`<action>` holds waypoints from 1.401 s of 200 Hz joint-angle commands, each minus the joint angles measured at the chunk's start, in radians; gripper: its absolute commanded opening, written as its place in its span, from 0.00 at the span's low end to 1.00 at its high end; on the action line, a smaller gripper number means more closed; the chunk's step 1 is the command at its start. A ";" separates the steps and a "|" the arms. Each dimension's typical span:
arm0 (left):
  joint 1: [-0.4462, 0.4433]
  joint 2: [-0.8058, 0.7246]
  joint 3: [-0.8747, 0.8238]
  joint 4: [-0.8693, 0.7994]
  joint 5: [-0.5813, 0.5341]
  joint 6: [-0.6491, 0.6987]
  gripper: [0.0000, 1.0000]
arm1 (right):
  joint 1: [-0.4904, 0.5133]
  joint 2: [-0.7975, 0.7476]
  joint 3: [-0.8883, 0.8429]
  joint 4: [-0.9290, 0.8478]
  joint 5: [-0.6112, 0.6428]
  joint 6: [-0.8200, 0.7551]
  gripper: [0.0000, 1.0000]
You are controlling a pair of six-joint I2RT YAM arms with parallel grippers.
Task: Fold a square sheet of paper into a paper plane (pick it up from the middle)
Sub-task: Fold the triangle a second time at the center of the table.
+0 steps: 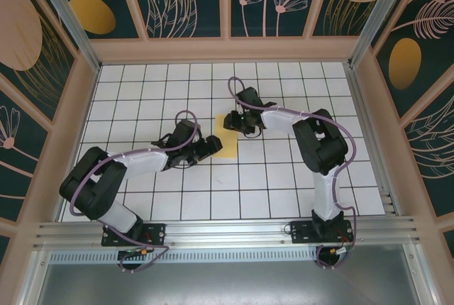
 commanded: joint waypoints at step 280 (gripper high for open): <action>0.006 0.108 0.089 0.097 0.145 -0.012 0.80 | -0.016 0.040 -0.027 -0.037 0.013 0.038 0.43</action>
